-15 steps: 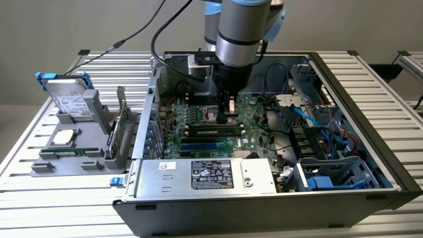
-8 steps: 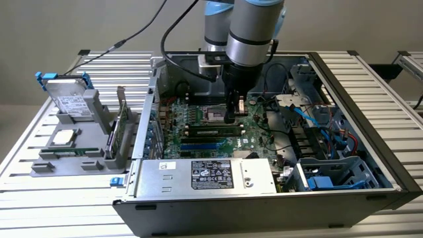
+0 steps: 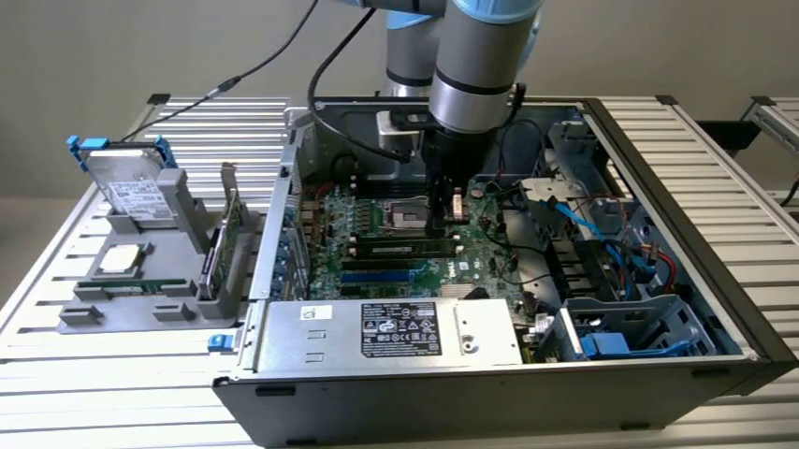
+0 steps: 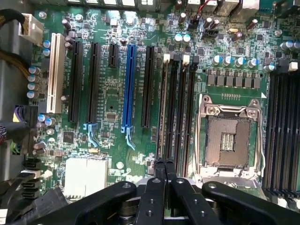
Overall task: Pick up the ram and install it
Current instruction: 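Press down the ram until it locks into place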
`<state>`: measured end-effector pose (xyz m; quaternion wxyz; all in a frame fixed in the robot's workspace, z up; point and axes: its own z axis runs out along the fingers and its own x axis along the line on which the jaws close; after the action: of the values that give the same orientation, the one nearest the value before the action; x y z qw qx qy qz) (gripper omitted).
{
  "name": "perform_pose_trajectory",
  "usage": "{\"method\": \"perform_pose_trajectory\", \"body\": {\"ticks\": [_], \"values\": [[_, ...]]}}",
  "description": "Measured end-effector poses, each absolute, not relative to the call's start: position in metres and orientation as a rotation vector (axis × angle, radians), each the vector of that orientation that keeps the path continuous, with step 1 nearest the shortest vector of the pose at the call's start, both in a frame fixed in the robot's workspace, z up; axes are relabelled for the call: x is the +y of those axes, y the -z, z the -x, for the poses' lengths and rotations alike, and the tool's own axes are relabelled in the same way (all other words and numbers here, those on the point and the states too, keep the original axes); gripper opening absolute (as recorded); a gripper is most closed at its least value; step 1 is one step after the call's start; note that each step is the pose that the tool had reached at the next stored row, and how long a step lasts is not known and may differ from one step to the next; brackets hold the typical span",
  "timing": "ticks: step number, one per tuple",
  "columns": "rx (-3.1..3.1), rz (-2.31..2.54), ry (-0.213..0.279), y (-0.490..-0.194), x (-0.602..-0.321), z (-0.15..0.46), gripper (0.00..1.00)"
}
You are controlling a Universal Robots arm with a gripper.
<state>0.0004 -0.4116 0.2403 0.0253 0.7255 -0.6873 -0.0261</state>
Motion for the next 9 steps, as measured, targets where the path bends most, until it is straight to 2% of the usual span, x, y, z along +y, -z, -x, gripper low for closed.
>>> {"method": "perform_pose_trajectory", "body": {"ticks": [9], "values": [[-2.124,-2.242,0.079,-0.2329,-0.4111,-0.0012,0.10]]}}
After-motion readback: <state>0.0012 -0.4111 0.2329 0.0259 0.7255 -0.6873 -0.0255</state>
